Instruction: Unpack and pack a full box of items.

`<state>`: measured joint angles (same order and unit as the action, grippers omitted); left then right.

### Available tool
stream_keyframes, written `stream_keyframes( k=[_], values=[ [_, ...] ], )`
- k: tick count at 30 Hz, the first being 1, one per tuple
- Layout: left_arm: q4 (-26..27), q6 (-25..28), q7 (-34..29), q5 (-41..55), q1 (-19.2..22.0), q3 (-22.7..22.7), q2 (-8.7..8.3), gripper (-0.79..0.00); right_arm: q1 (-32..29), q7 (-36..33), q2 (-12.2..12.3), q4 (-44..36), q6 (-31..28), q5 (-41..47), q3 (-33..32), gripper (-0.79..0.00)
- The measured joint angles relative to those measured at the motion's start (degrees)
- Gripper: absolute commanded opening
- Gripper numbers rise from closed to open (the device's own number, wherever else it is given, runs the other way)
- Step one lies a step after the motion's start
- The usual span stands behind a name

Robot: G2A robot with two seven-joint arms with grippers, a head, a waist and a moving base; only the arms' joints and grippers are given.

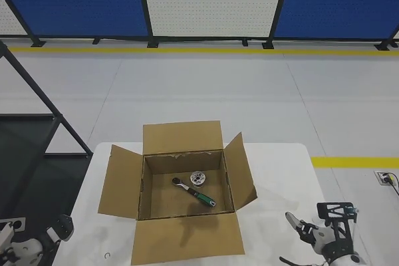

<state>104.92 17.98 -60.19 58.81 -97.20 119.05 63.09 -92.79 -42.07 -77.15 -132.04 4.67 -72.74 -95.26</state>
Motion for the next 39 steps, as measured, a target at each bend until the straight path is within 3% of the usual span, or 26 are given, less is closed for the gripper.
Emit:
stream_keyframes(
  k=[6, 14, 21, 28, 29, 31, 33, 35, 39],
  values=[
    [0.0, 0.0, 0.0, 0.0, 0.0, 0.0, 0.0, 0.0, 2.7, 10.94, -0.17, 9.06, 5.23, 1.14, -3.77, 0.0],
    [0.0, 0.0, 0.0, 0.0, 0.0, 0.0, 0.0, 0.0, 4.17, 19.09, 0.6, 21.02, -3.35, 7.21, -11.78, 0.0],
    [0.0, 0.0, 0.0, 0.0, 0.0, 0.0, 0.0, 0.0, 6.61, 21.21, 1.46, 30.18, -11.09, 6.42, -12.71, 0.0],
    [0.0, 0.0, 0.0, 0.0, 0.0, 0.0, 0.0, 0.0, 7.66, 21.28, 1.95, 33.24, -13.37, 4.36, -11.68, 0.0],
    [0.0, 0.0, 0.0, 0.0, 0.0, 0.0, 0.0, 0.0, 7.99, 21.32, 1.99, 33.78, -13.18, 3.79, -11.36, -0.046],
    [0.0, 0.0, 0.0, 0.0, 0.0, 0.0, 0.0, 0.0, 8.6, 21.51, 2.07, 34.79, -12.79, 2.91, -10.69, -0.36],
    [0.0, 0.0, 0.0, 0.0, 0.0, 0.0, 0.0, 0.0, 8.8, 21.55, 2.13, 35.28, -12.66, 2.58, -10.25, -0.523],
    [0.0, 0.0, 0.0, 0.0, 0.0, 0.0, 0.0, 0.0, 8.88, 21.29, 2.23, 35.53, -12.89, 2.27, -10.04, -0.785],
    [0.0, 0.0, 0.0, 0.0, 0.0, 0.0, 0.0, 0.0, 9.12, 20.83, 2.51, 35.94, -13.9, 1.89, -10.02, -0.785]
  ],
)
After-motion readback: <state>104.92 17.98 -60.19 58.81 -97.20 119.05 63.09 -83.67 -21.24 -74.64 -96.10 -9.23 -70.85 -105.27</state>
